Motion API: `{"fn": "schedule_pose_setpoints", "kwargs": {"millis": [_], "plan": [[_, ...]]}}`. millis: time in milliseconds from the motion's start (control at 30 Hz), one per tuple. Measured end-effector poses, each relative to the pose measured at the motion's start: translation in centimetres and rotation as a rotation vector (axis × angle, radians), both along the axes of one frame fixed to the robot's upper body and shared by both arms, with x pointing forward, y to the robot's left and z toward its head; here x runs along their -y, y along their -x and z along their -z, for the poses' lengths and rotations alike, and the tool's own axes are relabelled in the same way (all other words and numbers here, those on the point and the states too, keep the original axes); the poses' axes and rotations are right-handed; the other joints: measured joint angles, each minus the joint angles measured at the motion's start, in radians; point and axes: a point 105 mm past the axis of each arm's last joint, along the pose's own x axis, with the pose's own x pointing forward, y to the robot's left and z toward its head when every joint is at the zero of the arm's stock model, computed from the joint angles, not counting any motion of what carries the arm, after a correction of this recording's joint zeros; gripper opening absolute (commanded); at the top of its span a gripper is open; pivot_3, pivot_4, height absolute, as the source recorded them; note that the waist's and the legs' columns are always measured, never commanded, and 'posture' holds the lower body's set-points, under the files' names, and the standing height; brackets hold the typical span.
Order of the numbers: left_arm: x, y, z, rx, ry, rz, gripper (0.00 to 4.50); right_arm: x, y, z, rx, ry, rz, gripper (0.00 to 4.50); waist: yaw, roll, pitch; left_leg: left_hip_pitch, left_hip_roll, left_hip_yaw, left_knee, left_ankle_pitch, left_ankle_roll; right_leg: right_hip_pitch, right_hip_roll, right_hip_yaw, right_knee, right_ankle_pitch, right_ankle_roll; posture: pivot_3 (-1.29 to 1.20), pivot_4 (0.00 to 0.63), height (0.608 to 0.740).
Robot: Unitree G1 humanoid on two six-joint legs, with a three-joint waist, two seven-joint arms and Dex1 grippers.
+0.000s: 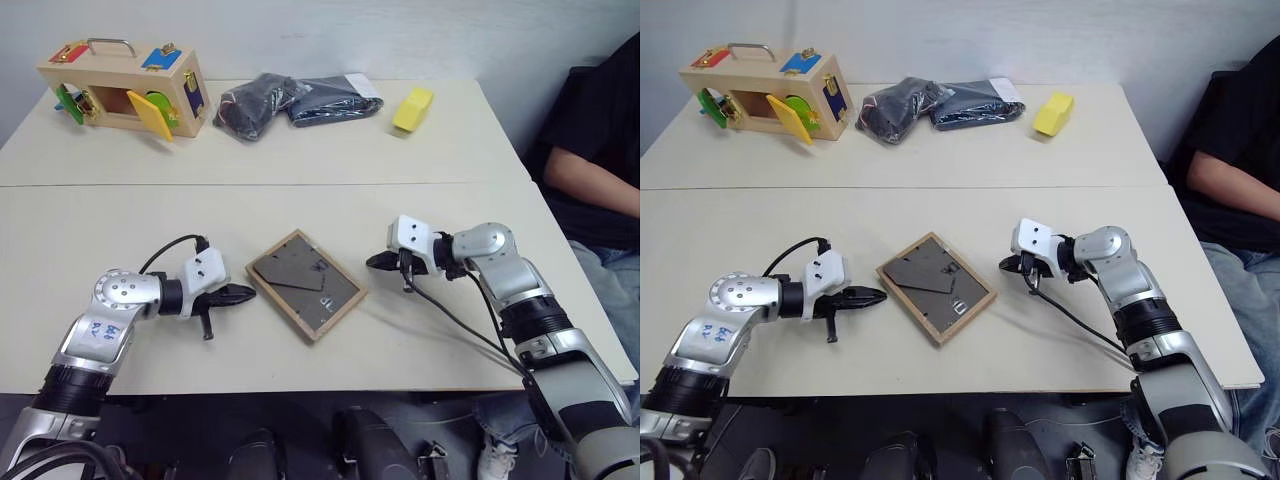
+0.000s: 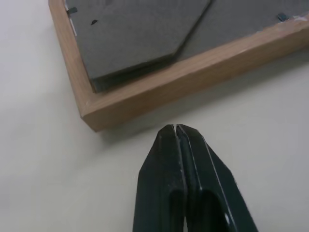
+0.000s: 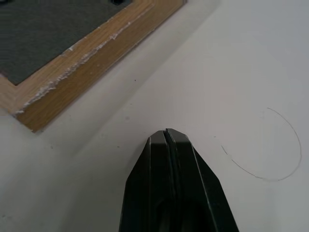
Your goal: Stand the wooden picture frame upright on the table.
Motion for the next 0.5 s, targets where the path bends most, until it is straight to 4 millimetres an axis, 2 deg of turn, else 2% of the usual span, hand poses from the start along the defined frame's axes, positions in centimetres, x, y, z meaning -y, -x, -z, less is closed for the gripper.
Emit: {"fn": "schedule_pose_setpoints", "kwargs": {"millis": [167,233,367,500], "plan": [[1.5,-2.4,-1.5,-0.006,0.095,-0.028,0.02,-1.8,3.4,0.8,-0.092,-0.027,-0.106,0.0,0.001,0.0,0.0,-0.001,0.0,-0.001,0.002,0.0,0.0,0.0,0.0,0.0,0.001,0.0,0.0,0.0,0.15,0.74],[1.5,-2.7,-1.7,-0.012,0.103,-0.034,0.02,-2.1,3.9,0.8,-0.103,-0.034,-0.112,0.0,-0.005,0.0,0.0,-0.001,0.0,0.0,0.002,0.0,0.0,-0.001,0.0,0.0,0.002,0.0,0.0,0.0,0.15,0.74],[0.4,-2.2,-1.0,-0.121,0.099,-0.053,0.93,-1.8,3.3,0.6,-0.07,-0.025,-0.067,0.0,-0.007,0.0,0.0,0.0,0.0,0.0,0.002,0.0,0.0,-0.001,0.0,0.0,0.003,0.0,0.0,0.0,0.15,0.74],[-2.5,-0.1,-0.6,-0.457,0.151,-0.128,2.19,-0.9,2.9,0.7,-0.047,0.009,-0.041,0.0,-0.004,0.0,0.0,0.0,0.0,0.0,0.002,0.0,0.0,-0.001,0.0,0.0,0.002,0.0,0.0,0.0,0.15,0.74]]}}
